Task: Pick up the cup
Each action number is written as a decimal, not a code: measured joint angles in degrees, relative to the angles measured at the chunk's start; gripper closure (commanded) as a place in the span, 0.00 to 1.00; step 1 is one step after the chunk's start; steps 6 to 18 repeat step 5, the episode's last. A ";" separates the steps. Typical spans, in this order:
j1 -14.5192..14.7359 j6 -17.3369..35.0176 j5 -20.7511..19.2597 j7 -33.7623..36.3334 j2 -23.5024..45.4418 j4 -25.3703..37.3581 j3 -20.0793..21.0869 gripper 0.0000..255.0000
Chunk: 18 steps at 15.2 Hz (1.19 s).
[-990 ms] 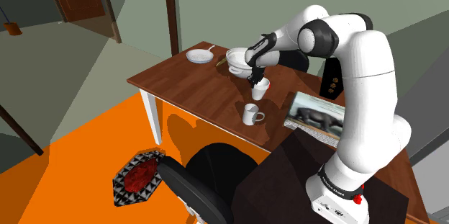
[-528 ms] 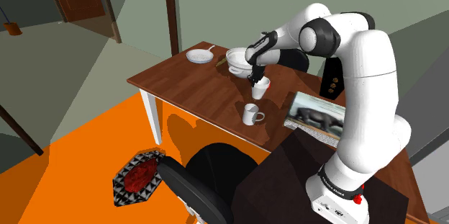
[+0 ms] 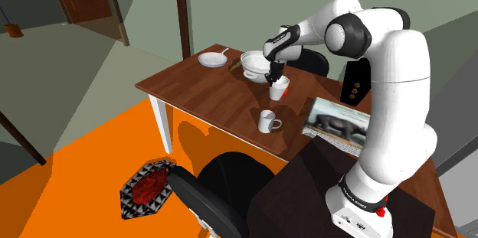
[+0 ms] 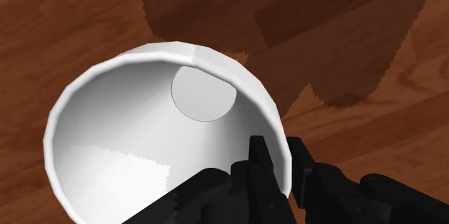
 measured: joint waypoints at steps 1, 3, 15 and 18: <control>0.02 -0.49 -0.16 -0.01 -0.57 -0.07 -0.13 1.00; 0.20 -1.83 -0.49 0.31 -1.25 0.62 -0.32 1.00; 0.35 -2.69 -0.78 0.51 -2.06 0.70 -0.50 1.00; 0.35 -2.69 -0.78 0.51 -2.06 0.70 -0.50 1.00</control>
